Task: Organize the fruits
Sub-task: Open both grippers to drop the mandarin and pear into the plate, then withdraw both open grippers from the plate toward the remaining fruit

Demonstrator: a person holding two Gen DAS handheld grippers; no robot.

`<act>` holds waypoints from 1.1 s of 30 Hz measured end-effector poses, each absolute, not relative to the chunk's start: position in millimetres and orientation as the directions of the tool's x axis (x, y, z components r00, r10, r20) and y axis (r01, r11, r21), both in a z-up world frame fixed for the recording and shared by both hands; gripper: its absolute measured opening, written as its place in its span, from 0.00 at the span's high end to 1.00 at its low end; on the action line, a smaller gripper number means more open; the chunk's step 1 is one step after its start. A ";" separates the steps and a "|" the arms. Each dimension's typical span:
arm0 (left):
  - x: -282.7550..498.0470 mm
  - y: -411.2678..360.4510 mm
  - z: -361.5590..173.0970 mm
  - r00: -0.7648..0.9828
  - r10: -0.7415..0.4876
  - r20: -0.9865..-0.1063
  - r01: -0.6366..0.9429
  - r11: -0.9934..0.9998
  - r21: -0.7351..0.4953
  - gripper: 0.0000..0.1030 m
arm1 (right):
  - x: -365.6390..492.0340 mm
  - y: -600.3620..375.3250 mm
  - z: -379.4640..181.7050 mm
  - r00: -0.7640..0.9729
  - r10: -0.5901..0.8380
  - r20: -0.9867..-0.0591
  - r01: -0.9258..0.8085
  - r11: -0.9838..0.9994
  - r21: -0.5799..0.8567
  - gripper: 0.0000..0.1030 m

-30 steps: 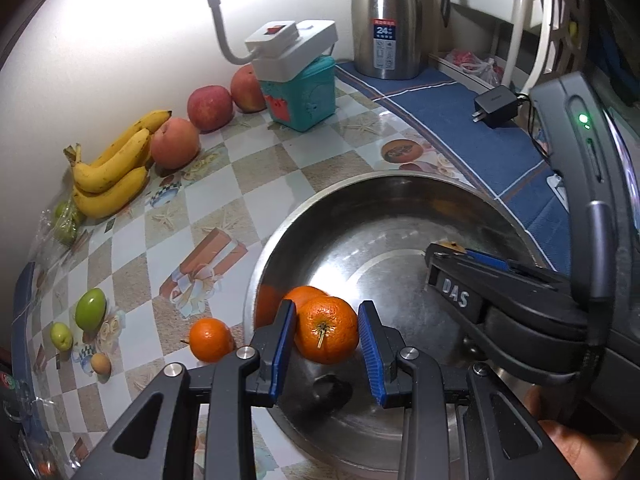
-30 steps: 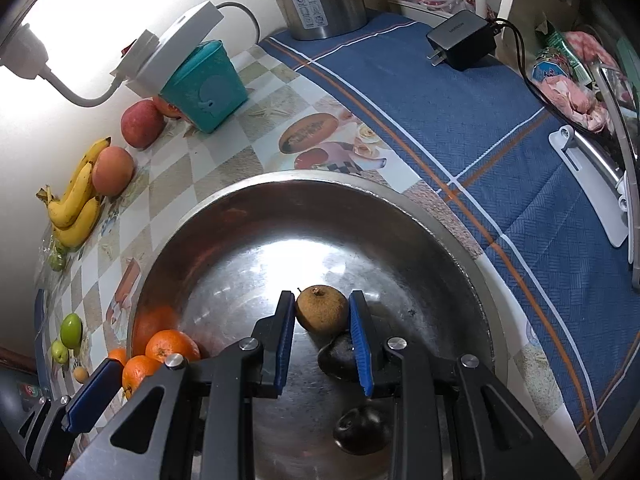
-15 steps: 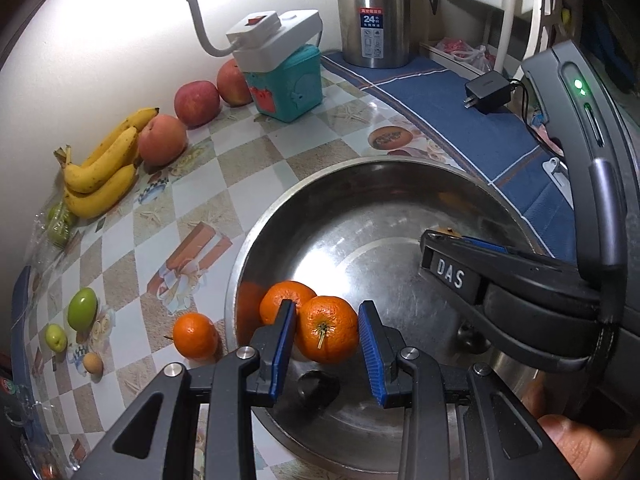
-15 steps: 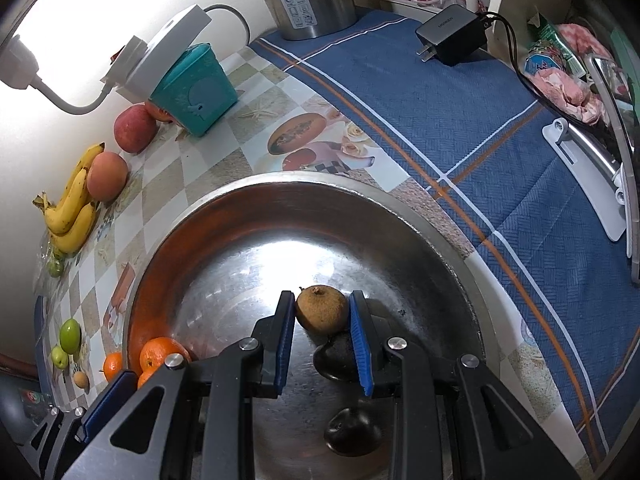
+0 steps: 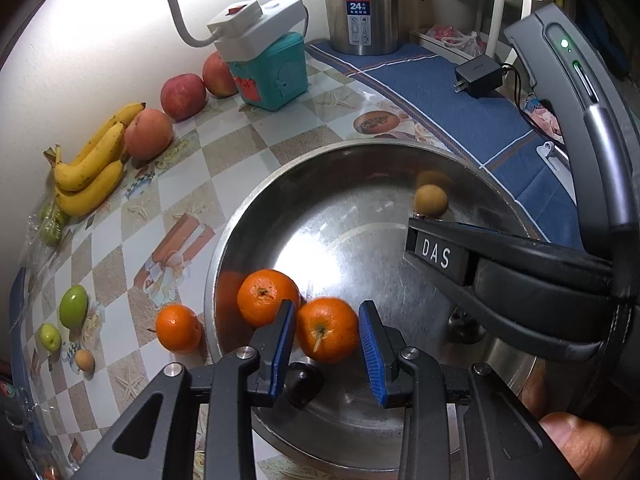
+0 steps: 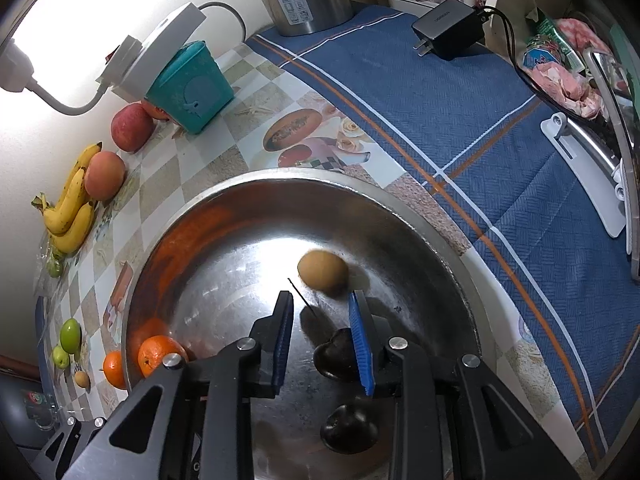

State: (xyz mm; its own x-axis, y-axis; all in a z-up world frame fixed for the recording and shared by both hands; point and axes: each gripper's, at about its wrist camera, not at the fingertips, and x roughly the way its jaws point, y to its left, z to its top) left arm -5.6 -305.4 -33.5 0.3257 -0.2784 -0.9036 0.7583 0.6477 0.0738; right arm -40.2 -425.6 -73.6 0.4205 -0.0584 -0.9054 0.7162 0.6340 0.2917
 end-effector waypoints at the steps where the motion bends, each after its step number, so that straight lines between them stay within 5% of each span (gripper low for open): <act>1: -5.7 -305.4 -32.8 0.327 -0.280 -0.903 0.759 0.647 0.074 0.66 | -40.3 -425.8 -73.6 0.419 -0.058 -0.906 0.717 0.633 0.291 0.71; 10: -4.4 -304.7 -27.5 0.326 -0.289 -0.900 0.752 0.656 0.062 0.64 | -41.6 -424.2 -67.3 0.410 -0.076 -0.909 0.716 0.644 0.269 0.63; 13: -1.0 -301.7 -23.8 0.326 -0.289 -0.900 0.739 0.671 0.052 0.59 | -42.7 -424.8 -60.6 0.417 -0.088 -0.905 0.715 0.645 0.268 0.43; 19: 8.7 -292.7 -15.6 0.309 -0.294 -0.904 0.695 0.719 0.003 0.40 | -43.9 -422.6 -52.0 0.408 -0.091 -0.909 0.705 0.664 0.250 0.37; 33: 67.0 -224.3 -11.4 0.315 -0.219 -0.923 0.364 0.926 -0.095 0.24 | -43.0 -412.2 -40.1 0.370 -0.080 -0.926 0.683 0.699 0.212 0.35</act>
State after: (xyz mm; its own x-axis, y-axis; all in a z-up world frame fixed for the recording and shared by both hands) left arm 67.0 -224.3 -11.4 0.3152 -0.2187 -0.9235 0.3644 0.9264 -0.0950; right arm -43.0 -412.2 -40.1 0.3700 -0.0801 -0.9256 0.6826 0.6993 0.2123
